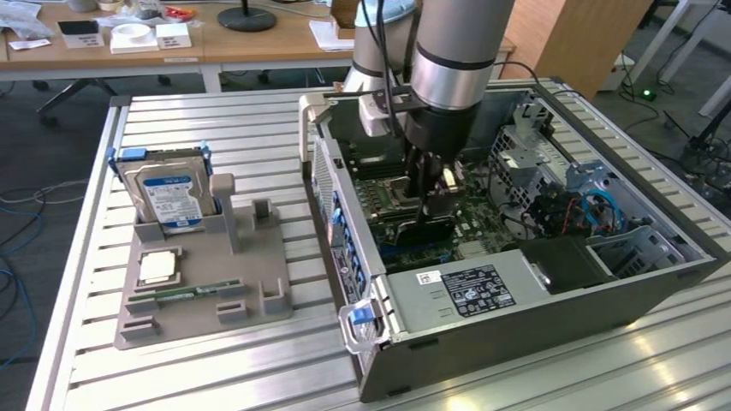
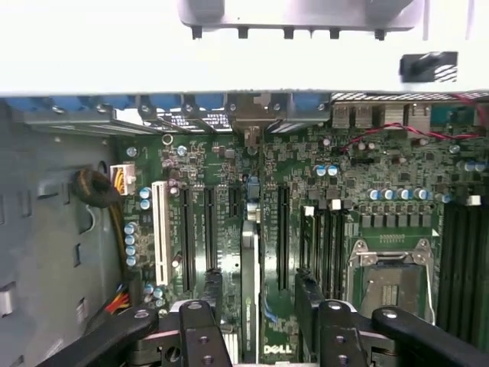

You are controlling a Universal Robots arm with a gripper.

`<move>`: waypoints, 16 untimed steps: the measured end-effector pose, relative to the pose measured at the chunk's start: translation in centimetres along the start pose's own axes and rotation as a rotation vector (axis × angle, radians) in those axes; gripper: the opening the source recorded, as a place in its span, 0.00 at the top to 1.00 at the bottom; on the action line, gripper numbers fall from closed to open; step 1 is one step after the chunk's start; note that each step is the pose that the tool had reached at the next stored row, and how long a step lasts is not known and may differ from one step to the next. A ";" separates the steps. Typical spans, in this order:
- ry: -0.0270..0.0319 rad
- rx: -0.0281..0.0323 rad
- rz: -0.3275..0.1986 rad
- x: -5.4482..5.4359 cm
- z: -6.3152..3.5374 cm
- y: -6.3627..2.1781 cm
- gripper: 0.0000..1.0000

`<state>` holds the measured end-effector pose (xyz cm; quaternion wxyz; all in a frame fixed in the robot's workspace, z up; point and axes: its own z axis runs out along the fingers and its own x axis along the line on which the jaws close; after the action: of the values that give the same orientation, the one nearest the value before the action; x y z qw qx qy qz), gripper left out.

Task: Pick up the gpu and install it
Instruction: 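Insert the gpu into the slot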

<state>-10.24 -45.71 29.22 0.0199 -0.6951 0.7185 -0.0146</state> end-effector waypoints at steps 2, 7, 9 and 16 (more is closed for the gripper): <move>0.0000 0.0002 0.000 0.0 -0.39 -0.02 0.49; -0.0001 0.0027 0.000 0.0 -1.01 -0.05 0.49; -0.0002 0.0036 0.000 0.0 -1.24 -0.06 0.49; 0.0059 0.0039 0.000 0.0 -2.54 -0.13 0.49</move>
<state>-10.23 -45.71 31.76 0.0191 -0.6950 0.7185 -0.0181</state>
